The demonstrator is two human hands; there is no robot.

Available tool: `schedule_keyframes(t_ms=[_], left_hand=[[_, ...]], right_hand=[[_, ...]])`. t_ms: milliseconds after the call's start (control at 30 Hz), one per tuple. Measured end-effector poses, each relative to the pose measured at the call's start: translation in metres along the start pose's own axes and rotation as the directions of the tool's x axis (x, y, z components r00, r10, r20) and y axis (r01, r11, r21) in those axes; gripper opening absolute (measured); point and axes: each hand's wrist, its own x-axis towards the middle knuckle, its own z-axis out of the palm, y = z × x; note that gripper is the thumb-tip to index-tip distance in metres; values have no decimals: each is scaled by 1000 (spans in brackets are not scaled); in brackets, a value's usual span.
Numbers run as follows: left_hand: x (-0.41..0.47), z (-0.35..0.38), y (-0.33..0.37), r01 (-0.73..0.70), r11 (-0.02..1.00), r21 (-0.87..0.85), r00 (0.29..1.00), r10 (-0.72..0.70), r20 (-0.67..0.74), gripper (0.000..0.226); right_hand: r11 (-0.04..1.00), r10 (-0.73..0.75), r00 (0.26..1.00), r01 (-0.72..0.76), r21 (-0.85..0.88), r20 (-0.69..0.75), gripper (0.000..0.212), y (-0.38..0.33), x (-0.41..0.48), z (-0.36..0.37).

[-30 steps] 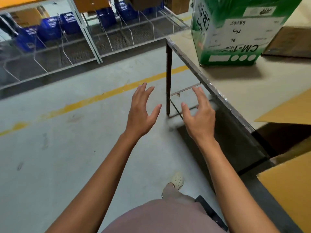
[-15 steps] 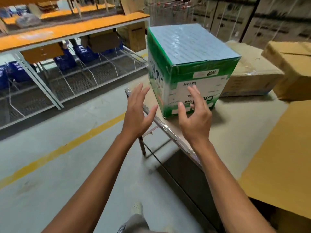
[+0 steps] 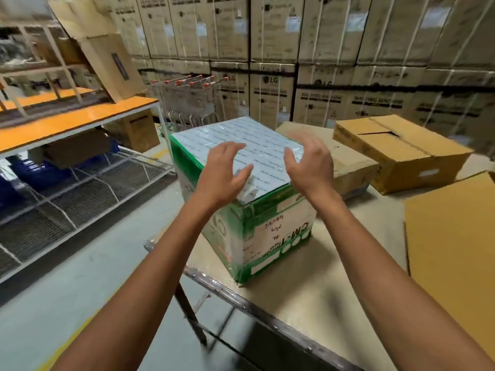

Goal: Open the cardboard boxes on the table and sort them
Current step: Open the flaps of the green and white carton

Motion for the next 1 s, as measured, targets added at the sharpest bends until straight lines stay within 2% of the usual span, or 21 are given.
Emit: schedule_keyframes(t_ms=[133,233,300,367,433,533,567,600,667,767,867,933,1000], left_hand=[[43,24,0,29,999,44,961,-40,272,56],[46,47,0,-33,977,212,907,-59,416,63],[41,53,-1,-58,962,265,880,-77,470,64],[35,51,-1,-52,964,262,883,-78,463,67],[29,46,-2,-52,968,247,891,-67,450,67],[17,39,-6,-44,978,205,897,-51,439,68],[13,36,-7,-42,980,196,902,-47,429,68],[9,33,-8,-36,980,196,908,-50,416,69],[2,22,-5,-31,971,236,916,-67,396,71],[-3,6,21,63,930,362,903,-207,377,63],[-8,2,48,193,870,453,882,-357,309,73],[-25,4,53,209,896,391,931,-305,202,72],[-49,-1,52,187,936,298,958,-240,155,72]], right_hand=[[965,238,968,-245,-89,-77,28,32,42,4],[869,495,861,-487,-93,115,31,70,42,14],[792,591,796,-603,91,133,25,86,30,21],[712,648,760,-627,315,49,19,88,19,24],[628,691,721,-629,458,43,32,82,8,22],[407,767,606,-712,572,209,74,78,-12,22],[371,770,590,-723,583,242,86,81,-17,21],[379,749,612,-710,593,255,90,84,-20,20],[438,677,676,-689,578,292,75,72,-24,8],[493,565,761,-622,608,320,22,52,-32,-7],[486,494,800,-579,655,341,28,27,-46,-14],[544,454,821,-563,622,345,26,17,-56,-12],[600,421,828,-560,571,370,19,17,-68,-8]])
